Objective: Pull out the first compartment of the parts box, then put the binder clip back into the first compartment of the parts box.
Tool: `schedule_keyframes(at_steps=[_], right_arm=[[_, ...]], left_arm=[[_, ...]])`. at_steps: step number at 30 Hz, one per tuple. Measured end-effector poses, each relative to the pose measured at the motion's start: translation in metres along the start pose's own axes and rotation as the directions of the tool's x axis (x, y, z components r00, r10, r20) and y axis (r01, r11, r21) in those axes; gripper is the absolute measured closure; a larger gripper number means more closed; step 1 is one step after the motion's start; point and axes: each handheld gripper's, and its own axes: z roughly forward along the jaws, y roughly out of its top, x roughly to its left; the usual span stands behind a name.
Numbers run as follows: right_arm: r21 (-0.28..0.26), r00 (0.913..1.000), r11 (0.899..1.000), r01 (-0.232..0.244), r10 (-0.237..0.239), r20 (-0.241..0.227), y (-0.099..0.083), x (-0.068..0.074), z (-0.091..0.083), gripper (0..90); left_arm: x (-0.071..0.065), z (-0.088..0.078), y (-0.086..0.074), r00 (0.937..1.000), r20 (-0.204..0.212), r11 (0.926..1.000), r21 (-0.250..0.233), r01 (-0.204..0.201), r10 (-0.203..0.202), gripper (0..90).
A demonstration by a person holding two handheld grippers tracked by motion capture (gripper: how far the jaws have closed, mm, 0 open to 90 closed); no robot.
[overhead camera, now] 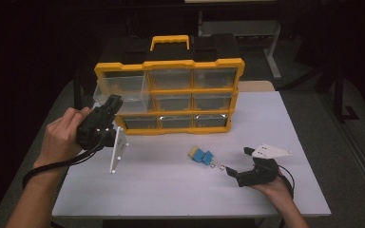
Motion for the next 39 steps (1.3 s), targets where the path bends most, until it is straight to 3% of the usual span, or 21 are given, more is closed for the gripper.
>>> schedule_keyframes(at_steps=[10,20,25,39], right_arm=[[0.003,1.0,1.0,0.002,-0.002,0.001,-0.001,0.0,0.0,0.0],[0.002,1.0,1.0,-0.001,0.001,0.003,-0.001,0.0,-0.001,0.0],[-0.002,1.0,1.0,-0.003,0.003,0.004,-0.001,0.0,-0.002,0.0],[-0.003,1.0,1.0,-0.003,0.003,0.002,-0.001,0.0,-0.001,0.0]], left_arm=[[0.0,0.001,0.0,1.0,-0.004,1.0,0.0,-0.001,0.001,73.1],[-0.005,-0.002,0.003,0.9993,-0.016,0.9993,-0.012,0.034,-0.034,48.4],[-0.012,-0.007,0.006,0.999,-0.011,0.9989,-0.022,0.042,-0.043,40.7],[-0.034,-0.015,0.012,0.998,0.021,0.9977,-0.033,0.06,-0.059,31.9]])
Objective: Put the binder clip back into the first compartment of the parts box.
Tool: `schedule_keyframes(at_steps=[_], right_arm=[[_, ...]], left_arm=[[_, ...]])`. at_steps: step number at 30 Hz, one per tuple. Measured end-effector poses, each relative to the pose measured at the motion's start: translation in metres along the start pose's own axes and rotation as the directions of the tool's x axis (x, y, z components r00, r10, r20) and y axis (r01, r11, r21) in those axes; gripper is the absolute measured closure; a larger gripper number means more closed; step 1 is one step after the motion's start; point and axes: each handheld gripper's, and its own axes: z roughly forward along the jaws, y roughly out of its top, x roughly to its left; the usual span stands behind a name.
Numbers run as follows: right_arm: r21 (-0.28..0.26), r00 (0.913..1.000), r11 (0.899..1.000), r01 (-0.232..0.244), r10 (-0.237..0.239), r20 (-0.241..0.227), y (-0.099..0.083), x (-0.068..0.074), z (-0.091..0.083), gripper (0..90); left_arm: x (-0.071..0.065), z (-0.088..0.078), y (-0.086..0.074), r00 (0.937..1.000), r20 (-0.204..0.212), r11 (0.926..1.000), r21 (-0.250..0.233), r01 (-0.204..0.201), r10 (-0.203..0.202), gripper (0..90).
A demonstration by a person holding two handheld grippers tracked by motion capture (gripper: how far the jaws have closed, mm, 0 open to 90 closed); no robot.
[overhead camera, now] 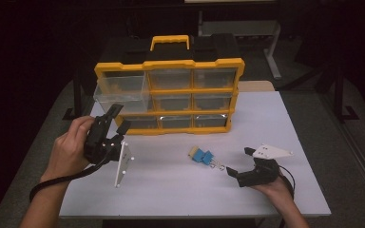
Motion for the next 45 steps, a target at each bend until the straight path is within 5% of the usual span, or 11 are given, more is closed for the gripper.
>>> schedule_keyframes(at_steps=[25,45], right_arm=[[0.006,0.9999,1.0,0.009,-0.009,-0.005,-0.001,0.002,0.002,0.0],[0.003,0.9999,1.0,0.007,-0.007,-0.008,-0.001,0.002,0.001,0.0]], left_arm=[[-0.061,-0.003,0.004,0.9951,0.092,0.9994,0.002,0.035,-0.035,21.8],[-0.11,-0.007,0.003,0.9794,0.185,0.9963,0.046,0.073,-0.081,13.3]])
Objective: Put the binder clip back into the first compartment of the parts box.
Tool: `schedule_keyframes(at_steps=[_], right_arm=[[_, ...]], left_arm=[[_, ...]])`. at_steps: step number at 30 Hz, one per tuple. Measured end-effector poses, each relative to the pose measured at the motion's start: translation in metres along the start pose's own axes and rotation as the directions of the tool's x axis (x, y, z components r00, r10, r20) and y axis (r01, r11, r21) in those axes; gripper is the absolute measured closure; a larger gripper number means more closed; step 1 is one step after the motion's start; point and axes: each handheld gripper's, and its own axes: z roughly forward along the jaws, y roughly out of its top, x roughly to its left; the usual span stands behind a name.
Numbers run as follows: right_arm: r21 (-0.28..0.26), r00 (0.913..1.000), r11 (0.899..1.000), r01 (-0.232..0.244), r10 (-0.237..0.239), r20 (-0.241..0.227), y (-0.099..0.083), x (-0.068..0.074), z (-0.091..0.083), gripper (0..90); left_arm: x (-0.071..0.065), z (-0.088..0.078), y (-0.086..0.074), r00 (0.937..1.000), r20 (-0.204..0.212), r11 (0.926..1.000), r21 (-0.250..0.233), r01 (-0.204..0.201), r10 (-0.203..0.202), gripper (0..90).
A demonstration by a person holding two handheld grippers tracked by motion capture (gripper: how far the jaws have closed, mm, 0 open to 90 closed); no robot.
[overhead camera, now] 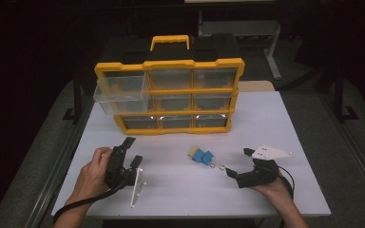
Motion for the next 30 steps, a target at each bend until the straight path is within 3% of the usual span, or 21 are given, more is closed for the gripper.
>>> schedule_keyframes(at_steps=[9,13,16,17,25,27,29,30], right_arm=[[-0.002,1.0,1.0,-0.001,0.001,0.003,0.0,0.0,0.0,0.0],[-0.004,0.9999,1.0,-0.009,0.009,0.005,0.0,0.0,-0.001,0.0],[-0.004,1.0,1.0,-0.006,0.006,0.005,0.0,0.0,-0.001,0.0],[-0.005,1.0,1.0,-0.005,0.005,0.004,0.0,0.0,-0.001,0.0],[-0.001,1.0,1.0,-0.002,0.002,0.003,0.0,0.001,-0.001,0.0],[0.001,1.0,1.0,0.0,0.0,0.004,0.0,0.002,0.0,0.0],[0.001,1.0,1.0,0.001,-0.001,0.004,0.0,0.002,0.0,0.0],[0.001,1.0,1.0,0.002,-0.002,0.004,0.0,0.002,0.0,0.0]], left_arm=[[-0.018,0.003,-0.003,0.9993,0.017,0.9991,0.027,0.034,-0.034,8.6],[-0.029,0.005,-0.004,0.9974,0.016,0.9972,0.028,0.07,-0.07,4.7],[-0.035,0.003,-0.005,0.9978,0.02,0.9968,0.05,0.062,-0.063,2.5],[-0.037,0.004,-0.005,0.9964,0.019,0.9959,0.039,0.082,-0.083,1.9],[-0.041,0.005,-0.007,0.9948,0.01,0.994,0.043,0.101,-0.101,0.0],[-0.041,0.005,-0.008,0.9915,0.007,0.9903,0.051,0.129,-0.13,0.0],[-0.041,0.005,-0.008,0.9915,0.007,0.9903,0.051,0.129,-0.13,0.0],[-0.042,0.004,-0.01,0.9879,0.014,0.9866,0.055,0.153,-0.154,0.0]])
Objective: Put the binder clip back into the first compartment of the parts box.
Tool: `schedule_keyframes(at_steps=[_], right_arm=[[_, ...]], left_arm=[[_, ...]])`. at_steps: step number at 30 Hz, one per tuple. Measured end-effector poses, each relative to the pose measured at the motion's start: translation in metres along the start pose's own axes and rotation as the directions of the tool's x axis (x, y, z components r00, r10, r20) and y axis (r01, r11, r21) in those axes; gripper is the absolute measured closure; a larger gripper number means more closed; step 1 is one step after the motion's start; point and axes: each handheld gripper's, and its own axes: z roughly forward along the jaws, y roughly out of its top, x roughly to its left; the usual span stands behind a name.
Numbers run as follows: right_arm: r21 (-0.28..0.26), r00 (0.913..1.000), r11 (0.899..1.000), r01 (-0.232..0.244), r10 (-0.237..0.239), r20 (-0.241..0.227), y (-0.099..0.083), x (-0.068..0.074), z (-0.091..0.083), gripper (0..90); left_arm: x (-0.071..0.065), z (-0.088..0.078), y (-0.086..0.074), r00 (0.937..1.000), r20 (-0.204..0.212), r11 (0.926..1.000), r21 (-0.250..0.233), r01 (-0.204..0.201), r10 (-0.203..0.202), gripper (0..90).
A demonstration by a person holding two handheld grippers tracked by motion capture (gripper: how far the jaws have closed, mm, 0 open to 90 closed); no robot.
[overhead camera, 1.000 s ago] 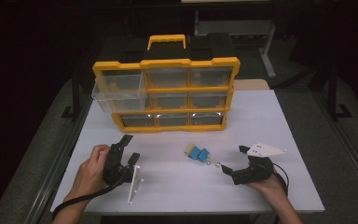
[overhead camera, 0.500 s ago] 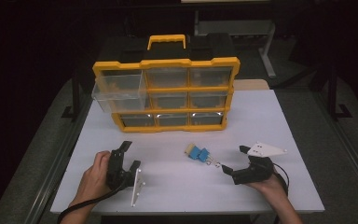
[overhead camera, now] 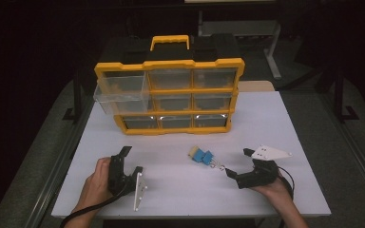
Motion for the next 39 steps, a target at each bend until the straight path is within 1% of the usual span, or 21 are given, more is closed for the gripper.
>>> schedule_keyframes(at_steps=[3,6,9,13,14,16,17,21,22,24,26,27,29,30,31,34,35,36,37,38,39], right_arm=[[0.0,1.0,1.0,0.0,0.0,0.0,0.0,0.0,0.0,0.0],[0.002,1.0,1.0,0.002,-0.002,-0.002,0.0,0.0,0.0,0.0],[0.002,1.0,1.0,0.003,-0.003,-0.001,0.0,0.0,0.0,0.0],[0.002,1.0,1.0,0.004,-0.004,-0.002,0.0,0.0,0.0,0.0],[0.002,1.0,1.0,0.004,-0.004,-0.002,0.0,0.0,0.0,0.0],[0.002,1.0,1.0,0.004,-0.004,-0.002,0.0,0.0,0.001,0.0],[0.002,1.0,1.0,0.005,-0.005,-0.002,0.0,0.0,0.001,0.0],[0.002,1.0,1.0,0.005,-0.005,-0.002,0.0,0.0,0.001,0.0],[0.002,1.0,1.0,0.005,-0.005,-0.002,0.0,0.0,0.001,0.0],[0.003,1.0,1.0,0.004,-0.004,-0.002,0.0,0.0,0.001,0.0],[0.003,1.0,1.0,0.005,-0.005,-0.002,0.0,0.0,0.001,0.0],[0.003,1.0,1.0,0.005,-0.005,-0.002,0.0,0.0,0.001,0.0],[0.004,1.0,1.0,0.004,-0.004,-0.004,0.0,0.0,0.001,0.0],[0.004,1.0,1.0,0.004,-0.004,-0.004,0.0,0.0,0.001,0.0],[0.004,1.0,1.0,0.003,-0.003,-0.004,0.0,0.0,0.001,0.0],[0.003,1.0,1.0,0.002,-0.002,-0.004,0.0,0.0,0.001,0.0],[0.004,1.0,1.0,0.003,-0.003,-0.003,0.0,0.0,0.001,0.0],[0.004,1.0,1.0,0.004,-0.004,-0.004,0.0,0.0,0.001,0.0],[0.004,1.0,1.0,0.003,-0.003,-0.004,-0.001,0.0,0.001,0.0],[0.004,1.0,1.0,0.003,-0.003,-0.004,-0.001,0.0,0.001,0.0],[0.005,1.0,1.0,0.001,-0.001,-0.004,-0.001,0.0,0.002,0.0]], left_arm=[[0.0,0.0,-0.001,0.9992,0.011,0.9992,0.009,0.04,-0.04,0.0],[0.001,0.0,-0.002,0.9962,0.028,0.9964,0.02,0.083,-0.083,0.0],[0.001,0.0,-0.002,0.9933,0.034,0.9937,0.023,0.11,-0.111,0.0],[0.003,0.002,-0.004,0.9829,0.051,0.9841,0.026,0.176,-0.177,0.0],[0.003,0.001,-0.004,0.9804,0.048,0.9814,0.027,0.19,-0.191,0.0],[0.005,0.001,-0.005,0.976,0.054,0.9772,0.032,0.21,-0.211,0.0],[0.006,0.001,-0.005,0.9756,0.053,0.9768,0.036,0.211,-0.213,0.0],[0.008,0.001,-0.006,0.962,0.07,0.9644,0.04,0.262,-0.264,0.0],[0.009,0.001,-0.006,0.9604,0.07,0.9628,0.041,0.267,-0.27,0.0],[0.009,0.0,-0.007,0.9514,0.072,0.954,0.037,0.297,-0.299,0.0],[0.011,0.0,-0.007,0.9409,0.074,0.9438,0.032,0.329,-0.331,0.0],[0.011,0.0,-0.008,0.932,0.078,0.9353,0.031,0.353,-0.354,0.0],[0.012,0.001,-0.009,0.9203,0.084,0.924,0.025,0.381,-0.382,0.0],[0.013,0.001,-0.009,0.9123,0.088,0.9165,0.028,0.399,-0.4,0.0],[0.014,0.001,-0.009,0.91,0.093,0.9147,0.033,0.403,-0.404,0.0],[0.015,0.0,-0.01,0.8925,0.103,0.8982,0.032,0.438,-0.439,0.0],[0.015,0.0,-0.01,0.8895,0.106,0.8956,0.031,0.444,-0.444,0.0],[0.015,0.001,-0.011,0.8772,0.11,0.8837,0.031,0.467,-0.467,0.0],[0.016,0.001,-0.011,0.8734,0.114,0.8804,0.032,0.473,-0.474,0.0],[0.016,0.001,-0.011,0.8734,0.114,0.8804,0.032,0.473,-0.474,0.0],[0.017,0.001,-0.013,0.8488,0.125,0.8572,0.033,0.514,-0.514,0.0]])
